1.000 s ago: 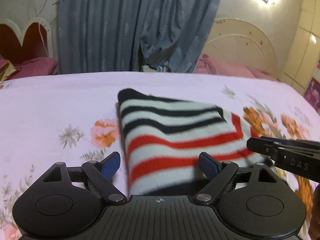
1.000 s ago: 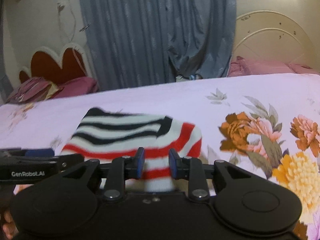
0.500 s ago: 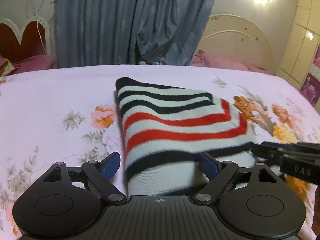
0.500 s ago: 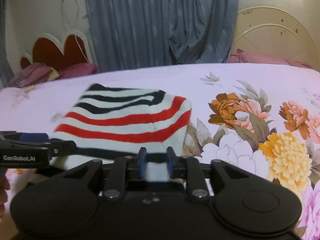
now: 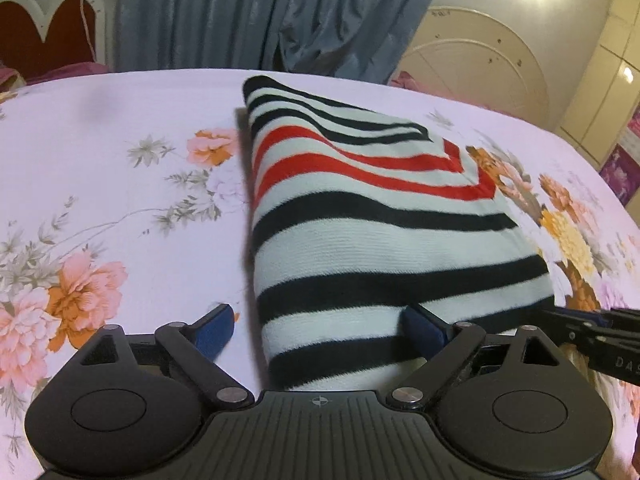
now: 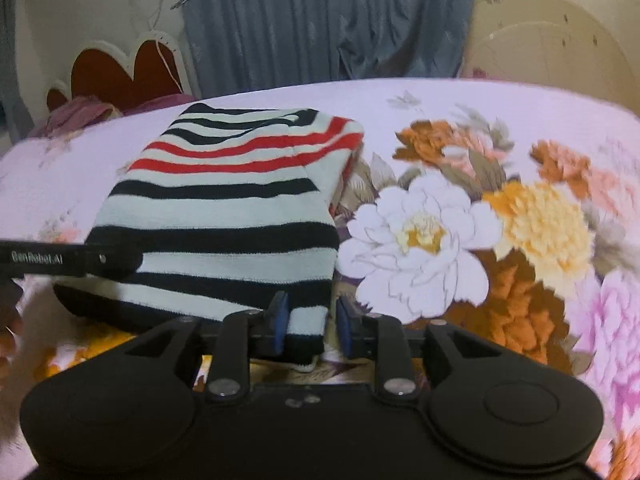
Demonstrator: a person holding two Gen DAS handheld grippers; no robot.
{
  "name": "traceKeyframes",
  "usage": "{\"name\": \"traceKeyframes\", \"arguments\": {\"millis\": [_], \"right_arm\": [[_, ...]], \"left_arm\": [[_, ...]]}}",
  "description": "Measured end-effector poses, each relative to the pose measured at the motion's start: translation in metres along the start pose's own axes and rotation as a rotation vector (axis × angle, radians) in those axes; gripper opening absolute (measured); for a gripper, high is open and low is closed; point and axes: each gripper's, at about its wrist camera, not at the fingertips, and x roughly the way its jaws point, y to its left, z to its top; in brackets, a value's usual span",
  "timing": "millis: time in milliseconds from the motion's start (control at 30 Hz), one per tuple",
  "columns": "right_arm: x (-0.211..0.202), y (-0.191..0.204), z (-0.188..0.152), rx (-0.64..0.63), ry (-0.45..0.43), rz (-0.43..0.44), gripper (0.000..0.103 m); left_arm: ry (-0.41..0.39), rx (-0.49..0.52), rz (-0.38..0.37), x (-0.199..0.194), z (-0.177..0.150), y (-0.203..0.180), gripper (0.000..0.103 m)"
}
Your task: Fold small clothes
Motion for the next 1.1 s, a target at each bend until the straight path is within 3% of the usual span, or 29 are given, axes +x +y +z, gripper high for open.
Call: {"name": "traceKeyframes", "arguments": {"millis": [267, 433, 533, 567, 900, 1100], "right_arm": [[0.001, -0.006, 0.018, -0.063, 0.106, 0.057, 0.024], [-0.013, -0.002, 0.062, -0.230, 0.174, 0.098, 0.026], [-0.021, 0.001, 0.091, -0.335, 0.168, 0.093, 0.045], [-0.020, 0.000, 0.097, -0.336, 0.154, 0.090, 0.057], [0.052, -0.030, 0.081, 0.099, 0.133, 0.215, 0.063], [0.083, -0.050, 0.076, 0.263, 0.154, 0.285, 0.067]], "left_arm": [[0.045, 0.015, -0.008, -0.001, 0.014, -0.005, 0.091], [0.067, 0.028, -0.003, -0.002, 0.028, -0.011, 0.091], [0.050, 0.030, -0.003, -0.003, 0.037, -0.014, 0.091], [0.044, 0.023, -0.003, -0.002, 0.040, -0.014, 0.091], [0.024, -0.047, -0.005, 0.019, 0.064, 0.002, 0.091], [0.071, -0.148, -0.116, 0.044, 0.062, 0.019, 0.092]]}}
